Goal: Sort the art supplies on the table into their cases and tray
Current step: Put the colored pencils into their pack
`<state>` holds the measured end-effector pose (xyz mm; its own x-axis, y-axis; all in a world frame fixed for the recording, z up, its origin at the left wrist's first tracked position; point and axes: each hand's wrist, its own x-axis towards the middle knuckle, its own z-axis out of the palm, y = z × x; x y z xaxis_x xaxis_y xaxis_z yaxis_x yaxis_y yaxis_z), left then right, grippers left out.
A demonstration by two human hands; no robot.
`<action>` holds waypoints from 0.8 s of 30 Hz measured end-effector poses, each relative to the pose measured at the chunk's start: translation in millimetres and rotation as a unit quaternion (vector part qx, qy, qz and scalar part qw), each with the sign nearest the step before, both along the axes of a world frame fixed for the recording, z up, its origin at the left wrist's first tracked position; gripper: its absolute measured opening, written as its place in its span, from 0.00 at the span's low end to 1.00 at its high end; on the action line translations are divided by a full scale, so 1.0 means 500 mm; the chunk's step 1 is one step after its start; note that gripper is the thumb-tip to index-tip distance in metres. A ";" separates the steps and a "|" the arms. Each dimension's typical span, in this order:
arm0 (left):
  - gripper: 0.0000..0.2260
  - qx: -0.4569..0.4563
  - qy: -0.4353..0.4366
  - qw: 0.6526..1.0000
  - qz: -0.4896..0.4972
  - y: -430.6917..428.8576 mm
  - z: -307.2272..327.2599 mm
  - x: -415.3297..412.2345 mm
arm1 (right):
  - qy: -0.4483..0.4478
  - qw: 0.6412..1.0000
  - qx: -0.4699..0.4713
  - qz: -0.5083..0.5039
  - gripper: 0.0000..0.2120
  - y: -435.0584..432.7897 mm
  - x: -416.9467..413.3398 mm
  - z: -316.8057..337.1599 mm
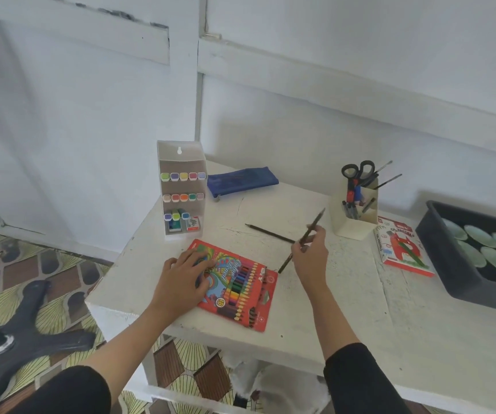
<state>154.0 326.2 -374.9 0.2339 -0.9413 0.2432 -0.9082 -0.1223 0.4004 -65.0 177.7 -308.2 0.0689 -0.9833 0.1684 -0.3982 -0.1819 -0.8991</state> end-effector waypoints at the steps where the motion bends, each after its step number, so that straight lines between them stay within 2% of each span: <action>1: 0.24 0.000 0.003 1.000 0.000 0.000 0.000 0.000 | -0.030 0.999 0.003 -0.013 0.22 0.007 -0.006 0.000; 3: 0.24 0.003 0.007 1.000 0.001 0.001 0.000 0.000 | -0.094 0.995 0.012 -0.037 0.18 0.019 -0.021 -0.003; 6: 0.22 0.000 0.003 1.000 0.003 0.001 -0.002 -0.001 | -0.189 0.977 0.037 -0.093 0.04 0.035 -0.041 -0.013; 7: 0.22 0.002 0.003 1.000 0.003 0.001 -0.002 -0.001 | -0.210 0.970 0.048 -0.116 0.03 0.040 -0.045 -0.017; 13: 0.23 -0.002 -0.002 1.000 -0.003 0.003 -0.003 0.000 | -0.276 0.929 0.130 -0.208 0.06 0.055 -0.048 -0.043; 16: 0.21 0.001 -0.003 1.000 0.000 0.005 -0.003 -0.003 | -0.290 0.918 0.159 -0.221 0.06 0.060 -0.048 -0.047; 19: 0.23 0.001 -0.001 1.000 -0.001 0.005 -0.003 -0.004 | -0.310 0.912 0.160 -0.214 0.04 0.069 -0.044 -0.048; 22: 0.21 0.008 0.002 1.000 -0.001 0.006 -0.003 -0.004 | -0.330 0.908 0.153 -0.208 0.13 0.074 -0.042 -0.054; 24: 0.21 0.009 0.002 1.000 -0.001 0.006 -0.002 -0.004 | -0.336 0.906 0.160 -0.202 0.15 0.077 -0.039 -0.058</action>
